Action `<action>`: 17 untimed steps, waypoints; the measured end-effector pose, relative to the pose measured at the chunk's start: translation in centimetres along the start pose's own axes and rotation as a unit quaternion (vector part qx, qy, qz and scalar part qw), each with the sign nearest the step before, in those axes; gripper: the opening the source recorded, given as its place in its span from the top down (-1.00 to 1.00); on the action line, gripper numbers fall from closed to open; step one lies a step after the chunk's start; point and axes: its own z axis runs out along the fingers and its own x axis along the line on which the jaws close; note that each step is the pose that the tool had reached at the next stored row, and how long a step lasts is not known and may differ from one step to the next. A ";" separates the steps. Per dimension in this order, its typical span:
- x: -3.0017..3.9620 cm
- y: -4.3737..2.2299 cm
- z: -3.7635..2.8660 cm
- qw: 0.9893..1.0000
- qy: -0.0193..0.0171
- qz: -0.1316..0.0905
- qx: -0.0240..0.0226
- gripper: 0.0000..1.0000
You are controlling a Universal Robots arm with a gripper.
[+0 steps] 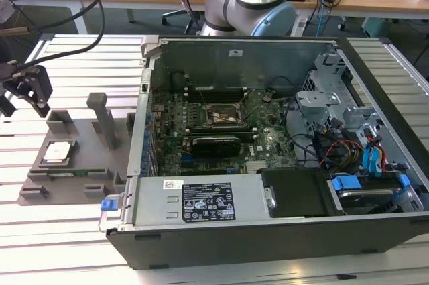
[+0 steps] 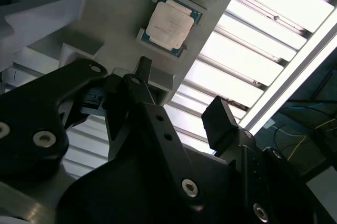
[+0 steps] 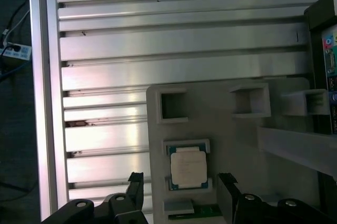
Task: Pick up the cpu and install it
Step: 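Pick up the cpu and move it towards the insertion slot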
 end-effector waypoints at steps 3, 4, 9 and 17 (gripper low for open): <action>0.01 -0.01 0.28 1.000 0.000 0.000 0.000 -0.33; 0.01 -0.01 0.33 1.000 0.000 0.000 0.000 -0.33; 0.02 -0.03 0.61 1.000 0.000 0.000 0.000 -0.33; 0.03 -0.05 1.03 1.000 0.000 0.000 0.000 -0.33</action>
